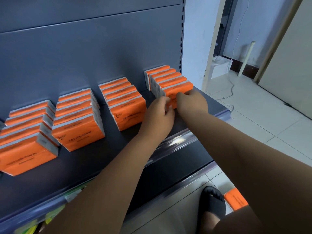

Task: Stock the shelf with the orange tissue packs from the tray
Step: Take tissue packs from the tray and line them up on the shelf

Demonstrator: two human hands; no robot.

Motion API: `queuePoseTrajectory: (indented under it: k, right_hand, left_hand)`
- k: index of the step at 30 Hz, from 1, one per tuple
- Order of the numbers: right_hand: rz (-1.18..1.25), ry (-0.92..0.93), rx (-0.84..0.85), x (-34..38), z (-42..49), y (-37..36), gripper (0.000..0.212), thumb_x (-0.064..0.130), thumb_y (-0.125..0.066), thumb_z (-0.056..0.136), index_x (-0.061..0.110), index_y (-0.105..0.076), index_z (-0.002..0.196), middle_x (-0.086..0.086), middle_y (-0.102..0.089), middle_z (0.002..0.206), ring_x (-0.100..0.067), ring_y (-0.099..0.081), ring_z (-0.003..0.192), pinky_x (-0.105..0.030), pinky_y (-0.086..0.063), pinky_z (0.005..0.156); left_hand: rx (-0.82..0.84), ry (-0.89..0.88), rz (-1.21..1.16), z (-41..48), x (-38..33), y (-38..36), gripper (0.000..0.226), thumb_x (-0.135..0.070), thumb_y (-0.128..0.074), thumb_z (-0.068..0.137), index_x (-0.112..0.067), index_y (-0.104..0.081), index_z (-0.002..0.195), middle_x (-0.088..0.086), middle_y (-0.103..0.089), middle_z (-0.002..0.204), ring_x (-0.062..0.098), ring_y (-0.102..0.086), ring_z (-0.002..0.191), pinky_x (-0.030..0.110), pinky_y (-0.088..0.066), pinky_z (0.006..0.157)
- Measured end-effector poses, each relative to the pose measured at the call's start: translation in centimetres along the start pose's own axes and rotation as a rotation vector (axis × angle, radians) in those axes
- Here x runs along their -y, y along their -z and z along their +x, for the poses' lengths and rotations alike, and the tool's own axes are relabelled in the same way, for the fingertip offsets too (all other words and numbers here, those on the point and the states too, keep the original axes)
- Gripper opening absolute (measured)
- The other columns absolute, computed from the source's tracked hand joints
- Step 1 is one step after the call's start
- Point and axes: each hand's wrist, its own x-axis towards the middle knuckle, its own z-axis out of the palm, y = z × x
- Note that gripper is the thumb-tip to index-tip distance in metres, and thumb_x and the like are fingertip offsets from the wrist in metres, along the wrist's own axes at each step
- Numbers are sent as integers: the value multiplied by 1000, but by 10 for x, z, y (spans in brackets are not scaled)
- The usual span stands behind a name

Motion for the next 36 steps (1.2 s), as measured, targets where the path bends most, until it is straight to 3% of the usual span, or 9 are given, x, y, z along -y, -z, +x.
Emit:
queuePoseTrajectory:
  k: [4,6,9,12,14,18,22,28,36]
  right_hand:
    - [-76,132,5,7,-14,-12,22,29,-44,95,13,-56,87,-6,-62,84,-28,-57,80,-33,-34,62]
    - [-104,207,6,10,-21,-12,27,30,-42,99,11,-59,91,-6,-63,86,-28,-58,82,-34,-36,66]
    - [-175,341,20,10,-29,-11,29,36,-41,103,13,-60,98,-5,-66,92,-29,-59,85,-37,-41,70]
    - [-267,477,46,8,-34,-12,29,40,-41,105,18,-58,107,-5,-66,106,-31,-59,96,-36,-38,71]
    - [-340,568,50,7,-37,-13,33,40,-42,106,17,-59,124,-7,-65,123,-32,-57,112,-36,-38,78]
    - [-442,733,62,8,-43,-21,54,44,-39,106,14,-48,149,-6,-55,148,-28,-48,136,-44,-45,106]
    - [-558,829,59,14,-49,-27,62,49,-33,105,19,-39,158,-6,-42,162,-29,-32,152,-50,-34,120]
    - [-583,868,54,25,-70,-38,62,50,-31,104,25,-35,160,-6,-39,164,-33,-24,156,-50,-25,123]
    - [-530,963,114,52,-113,-70,63,49,-32,104,18,-38,159,-8,-38,164,-32,-28,155,-52,-28,122]
  left_hand:
    - [-49,-217,297,-10,-8,12,19,-8,-61,94,-9,-66,113,9,-66,110,25,-60,102,36,-50,83]
    - [-111,-287,459,-13,-11,22,23,-8,-61,92,-6,-66,114,12,-68,115,29,-59,110,34,-47,90]
    - [-196,-311,555,-19,-13,39,29,-13,-57,94,-3,-67,119,14,-68,123,33,-58,122,44,-46,108]
    - [-207,-226,581,-23,-8,54,38,-19,-62,95,-2,-63,129,14,-64,136,33,-52,134,45,-41,116]
    - [-213,-190,651,-26,-3,64,44,-26,-60,96,-5,-61,135,13,-60,144,33,-47,141,46,-37,119]
    - [-242,-80,797,-33,1,75,54,-38,-53,102,-8,-52,147,12,-46,159,36,-33,152,51,-27,125]
    - [-263,27,821,-40,-1,80,58,-45,-44,105,-15,-43,154,6,-35,167,34,-22,157,52,-18,128]
    - [-268,100,738,-51,10,106,58,-47,-27,106,-21,-40,157,1,-32,169,30,-18,159,50,-15,129]
    - [-388,377,838,-102,3,148,65,-57,-32,105,-23,-33,160,0,-28,171,31,-13,159,57,-2,127]
